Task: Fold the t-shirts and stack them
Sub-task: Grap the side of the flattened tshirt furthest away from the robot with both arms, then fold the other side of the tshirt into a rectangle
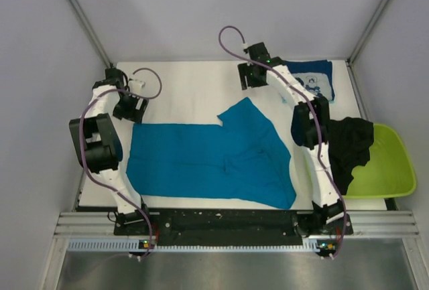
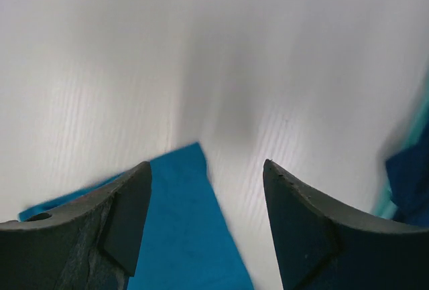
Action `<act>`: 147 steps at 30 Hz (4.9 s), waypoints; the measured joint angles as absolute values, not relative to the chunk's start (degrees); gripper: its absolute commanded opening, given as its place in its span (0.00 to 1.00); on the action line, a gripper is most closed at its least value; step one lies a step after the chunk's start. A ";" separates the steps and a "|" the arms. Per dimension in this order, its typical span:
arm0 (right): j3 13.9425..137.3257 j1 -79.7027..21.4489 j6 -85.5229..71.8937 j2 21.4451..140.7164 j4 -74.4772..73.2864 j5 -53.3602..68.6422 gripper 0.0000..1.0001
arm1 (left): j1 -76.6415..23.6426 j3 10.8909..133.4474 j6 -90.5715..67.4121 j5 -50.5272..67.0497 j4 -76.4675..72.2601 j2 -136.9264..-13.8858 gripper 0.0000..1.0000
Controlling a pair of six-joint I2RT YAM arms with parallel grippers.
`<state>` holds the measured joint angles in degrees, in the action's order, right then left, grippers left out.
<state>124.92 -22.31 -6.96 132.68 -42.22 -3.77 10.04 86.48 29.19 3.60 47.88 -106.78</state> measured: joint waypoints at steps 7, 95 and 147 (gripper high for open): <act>135.96 -22.09 -5.67 146.93 -43.27 -0.21 0.53 | 14.44 87.53 26.28 8.60 46.00 -113.27 0.87; 46.50 -34.68 -25.23 66.26 -45.58 7.07 0.00 | 9.50 59.00 43.20 5.50 40.80 -85.58 0.00; 43.29 -24.29 -29.71 76.25 -26.33 7.64 0.00 | -39.99 72.62 27.00 30.50 38.79 -93.36 0.53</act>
<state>43.29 -24.29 -29.71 76.25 -26.33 7.64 -39.99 72.62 27.00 30.50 38.79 -93.36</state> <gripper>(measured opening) 0.003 0.507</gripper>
